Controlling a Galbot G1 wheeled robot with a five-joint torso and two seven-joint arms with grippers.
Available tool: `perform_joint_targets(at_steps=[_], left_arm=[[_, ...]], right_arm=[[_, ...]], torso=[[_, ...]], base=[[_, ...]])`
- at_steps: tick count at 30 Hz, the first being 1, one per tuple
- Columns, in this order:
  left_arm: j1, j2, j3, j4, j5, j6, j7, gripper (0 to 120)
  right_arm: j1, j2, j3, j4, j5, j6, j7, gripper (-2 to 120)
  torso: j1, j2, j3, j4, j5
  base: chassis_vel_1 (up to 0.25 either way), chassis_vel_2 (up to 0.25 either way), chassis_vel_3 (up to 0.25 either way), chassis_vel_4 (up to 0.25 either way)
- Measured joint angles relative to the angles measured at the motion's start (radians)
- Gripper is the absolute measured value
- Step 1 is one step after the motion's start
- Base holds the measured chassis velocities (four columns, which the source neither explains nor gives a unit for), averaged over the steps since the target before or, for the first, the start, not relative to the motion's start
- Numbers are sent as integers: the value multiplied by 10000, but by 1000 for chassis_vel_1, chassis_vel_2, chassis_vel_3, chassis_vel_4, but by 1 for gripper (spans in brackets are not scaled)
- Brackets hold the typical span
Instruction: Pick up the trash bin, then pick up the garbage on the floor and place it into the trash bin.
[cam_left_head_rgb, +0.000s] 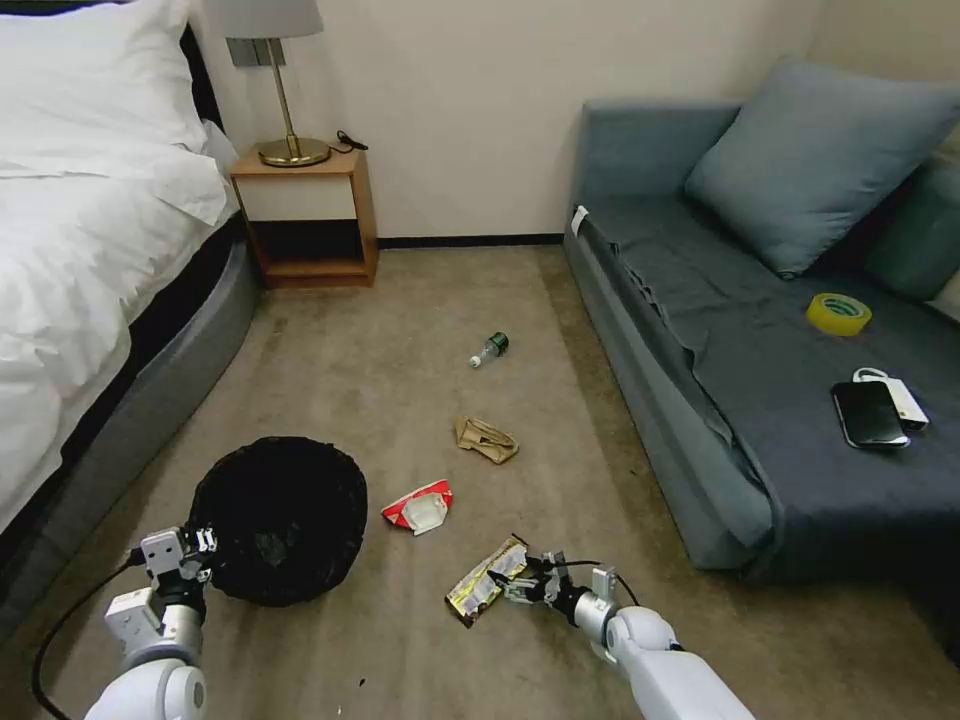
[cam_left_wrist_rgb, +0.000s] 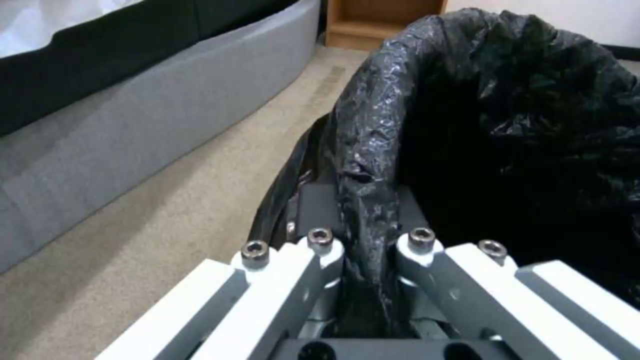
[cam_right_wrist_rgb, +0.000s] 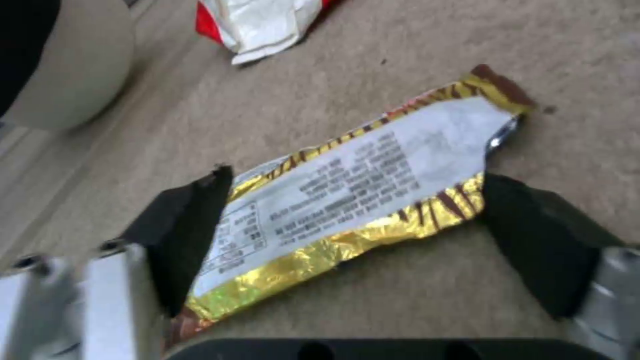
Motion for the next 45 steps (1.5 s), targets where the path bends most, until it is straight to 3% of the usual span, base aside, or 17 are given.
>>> perform_joint_targets(at_steps=[1,15,20,24,35,45], left_arm=[[0,0,0,0,0,0,0,4],[7,23,57,43,36,-22,1,4],[-11,20,69,36,38,-22,0,4],[-14,20,55,34,42,-14,-5,4],[-26,0,17,131,35,-17,-9,4],[-190,63,203,157,-3,116,-40,4]], right_arm=[[0,0,0,0,0,0,0,86],[152,322,164,-532,-340,355,-48,30],[151,322,218,-536,-335,405,-47,20],[134,272,245,-465,-235,439,-47,0],[108,269,239,-405,-93,459,-47,0],[-40,-35,69,819,793,197,287,0]], torso=[[0,0,0,0,0],[0,0,0,0,1],[0,0,0,0,1],[0,0,0,0,0],[1,0,0,1,1],[0,0,0,0,-1]], base=[[0,0,0,0],[0,0,0,0],[0,0,0,0],[0,0,0,0],[0,0,0,0],[0,0,0,0]])
